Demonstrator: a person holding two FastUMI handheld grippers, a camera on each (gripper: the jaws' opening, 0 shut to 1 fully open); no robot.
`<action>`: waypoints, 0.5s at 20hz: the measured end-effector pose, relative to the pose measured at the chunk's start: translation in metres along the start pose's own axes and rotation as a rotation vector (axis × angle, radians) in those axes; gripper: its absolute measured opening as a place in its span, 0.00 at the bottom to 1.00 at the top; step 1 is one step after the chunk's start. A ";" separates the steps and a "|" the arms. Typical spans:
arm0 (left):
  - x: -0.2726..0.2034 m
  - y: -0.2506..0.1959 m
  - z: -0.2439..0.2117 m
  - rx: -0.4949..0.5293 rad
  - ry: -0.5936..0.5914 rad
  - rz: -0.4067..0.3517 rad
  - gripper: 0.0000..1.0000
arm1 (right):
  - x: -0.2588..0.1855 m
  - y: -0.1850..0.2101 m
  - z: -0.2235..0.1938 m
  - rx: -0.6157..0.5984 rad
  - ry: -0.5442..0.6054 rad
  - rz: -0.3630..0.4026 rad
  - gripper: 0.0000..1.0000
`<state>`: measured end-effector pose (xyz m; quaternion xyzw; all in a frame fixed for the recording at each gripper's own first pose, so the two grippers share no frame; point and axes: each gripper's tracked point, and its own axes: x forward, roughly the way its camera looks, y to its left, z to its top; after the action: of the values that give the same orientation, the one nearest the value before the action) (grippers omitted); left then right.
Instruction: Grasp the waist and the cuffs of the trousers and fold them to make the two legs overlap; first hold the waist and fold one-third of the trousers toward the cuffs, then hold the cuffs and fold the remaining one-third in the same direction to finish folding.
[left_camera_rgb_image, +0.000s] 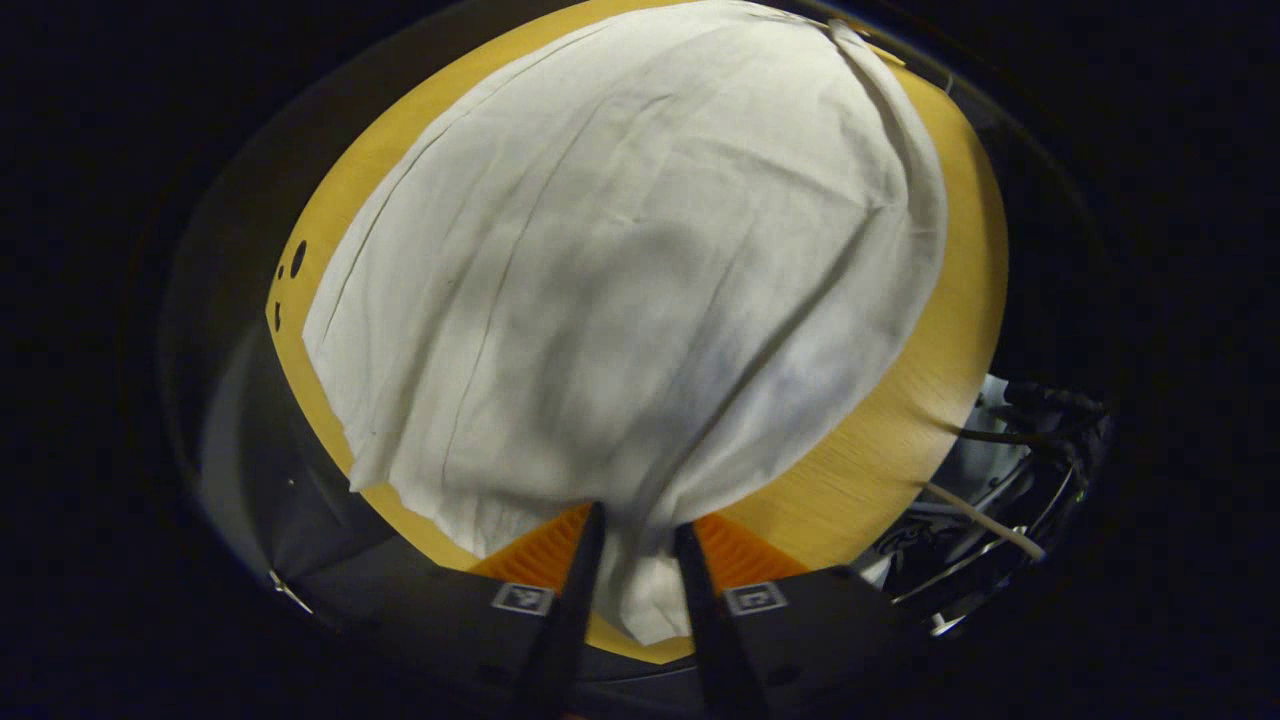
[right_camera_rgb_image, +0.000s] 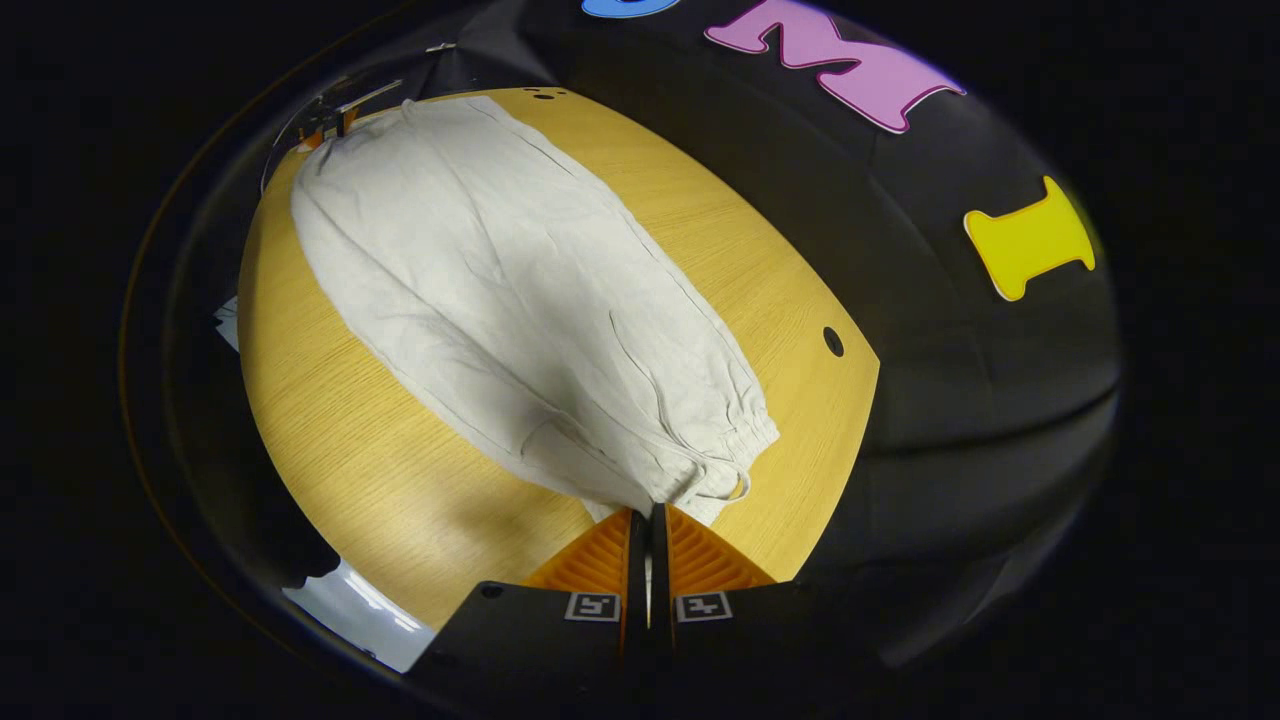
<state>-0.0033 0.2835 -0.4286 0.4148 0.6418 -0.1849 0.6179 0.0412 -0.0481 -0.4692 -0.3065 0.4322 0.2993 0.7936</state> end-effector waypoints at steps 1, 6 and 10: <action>0.003 0.009 0.006 0.016 -0.020 0.006 0.28 | 0.001 0.000 -0.001 -0.003 0.001 0.002 0.05; -0.005 0.021 0.016 -0.030 -0.056 -0.012 0.06 | 0.000 -0.005 0.001 0.040 -0.013 0.000 0.06; -0.030 0.058 0.034 -0.203 -0.169 0.028 0.05 | 0.002 -0.021 0.006 0.093 -0.024 -0.025 0.06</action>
<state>0.0597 0.2832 -0.3900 0.3422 0.5969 -0.1447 0.7111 0.0609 -0.0569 -0.4638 -0.2712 0.4319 0.2728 0.8158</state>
